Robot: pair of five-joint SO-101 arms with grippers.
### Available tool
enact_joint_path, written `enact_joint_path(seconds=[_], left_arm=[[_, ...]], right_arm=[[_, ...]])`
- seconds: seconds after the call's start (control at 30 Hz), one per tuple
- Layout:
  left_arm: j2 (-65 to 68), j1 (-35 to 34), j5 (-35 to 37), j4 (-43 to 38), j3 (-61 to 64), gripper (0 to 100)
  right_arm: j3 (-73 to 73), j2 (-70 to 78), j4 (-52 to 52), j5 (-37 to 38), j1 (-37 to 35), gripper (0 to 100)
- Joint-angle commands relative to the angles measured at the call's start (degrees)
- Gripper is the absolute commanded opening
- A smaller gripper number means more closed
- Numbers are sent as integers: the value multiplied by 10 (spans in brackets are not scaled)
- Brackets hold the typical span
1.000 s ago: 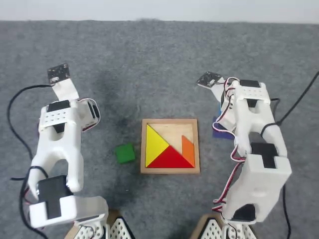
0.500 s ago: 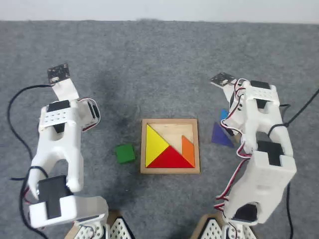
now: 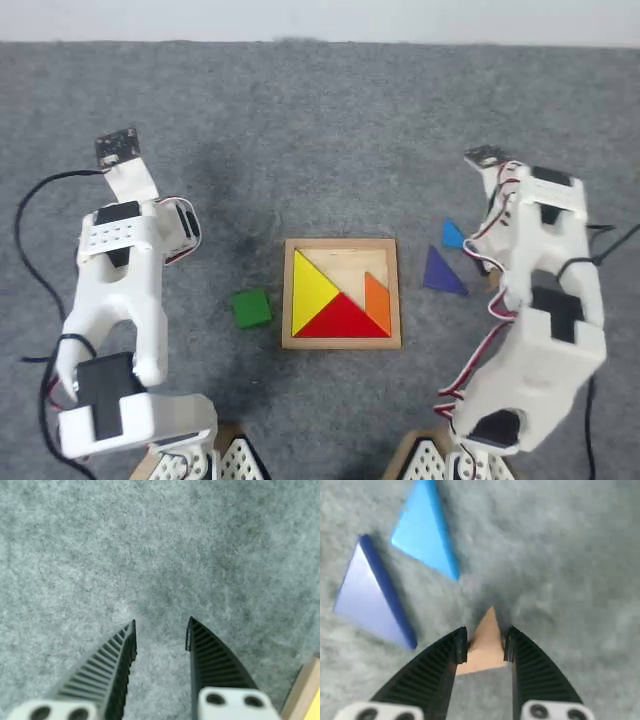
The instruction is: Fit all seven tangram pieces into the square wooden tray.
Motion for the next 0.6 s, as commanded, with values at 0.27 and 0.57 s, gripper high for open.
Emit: enact_joint_path(seconds=[0.27, 0.57], left_arm=[[-4, 4, 7, -8, -3, 152], [-4, 4, 4, -10, -3, 152]], right_arm=[[79, -240, 41, -33, -97, 128], [156, -206, -67, -118, 64, 213]])
